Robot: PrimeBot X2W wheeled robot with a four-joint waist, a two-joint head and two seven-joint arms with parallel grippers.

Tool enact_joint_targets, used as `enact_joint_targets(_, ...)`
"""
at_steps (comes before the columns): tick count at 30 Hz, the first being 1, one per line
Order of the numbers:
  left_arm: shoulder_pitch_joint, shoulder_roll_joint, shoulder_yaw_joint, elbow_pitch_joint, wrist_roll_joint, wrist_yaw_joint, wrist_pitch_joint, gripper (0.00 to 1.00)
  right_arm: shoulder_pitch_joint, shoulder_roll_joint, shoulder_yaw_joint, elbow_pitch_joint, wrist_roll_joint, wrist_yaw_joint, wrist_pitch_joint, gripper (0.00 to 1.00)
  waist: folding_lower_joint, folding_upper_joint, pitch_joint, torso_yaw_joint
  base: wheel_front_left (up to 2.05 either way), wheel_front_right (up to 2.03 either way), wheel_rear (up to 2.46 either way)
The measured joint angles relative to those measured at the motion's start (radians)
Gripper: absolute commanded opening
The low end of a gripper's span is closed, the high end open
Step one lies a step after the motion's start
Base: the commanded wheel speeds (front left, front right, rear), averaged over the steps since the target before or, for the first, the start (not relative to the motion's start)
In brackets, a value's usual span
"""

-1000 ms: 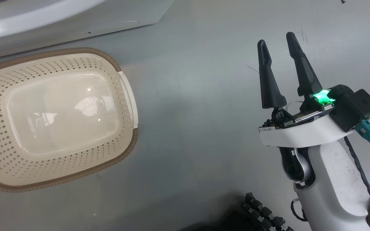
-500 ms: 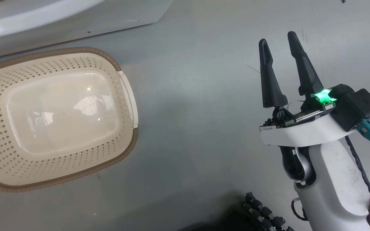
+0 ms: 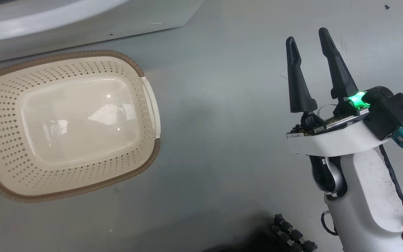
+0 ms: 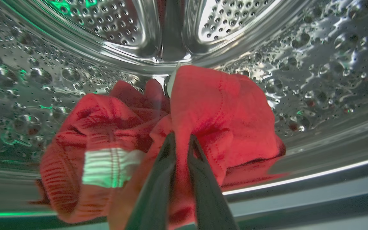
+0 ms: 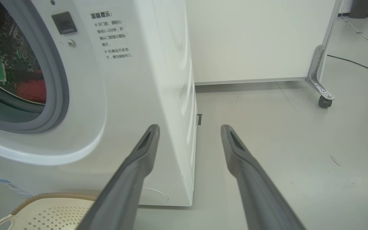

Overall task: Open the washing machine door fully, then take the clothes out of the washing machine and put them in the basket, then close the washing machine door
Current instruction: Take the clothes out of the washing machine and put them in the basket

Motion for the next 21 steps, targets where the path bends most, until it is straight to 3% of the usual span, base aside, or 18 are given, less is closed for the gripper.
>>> enact_joint_targets(21, 0.224, -0.102, -0.025, -0.157, 0.039, 0.003, -0.374, 0.00, 0.029, -0.001, -0.022, 0.049, -0.084, 0.023, 0.000, 1.00, 0.0000, 0.0000, -0.091, 0.090, 0.00, 0.00, 0.00)
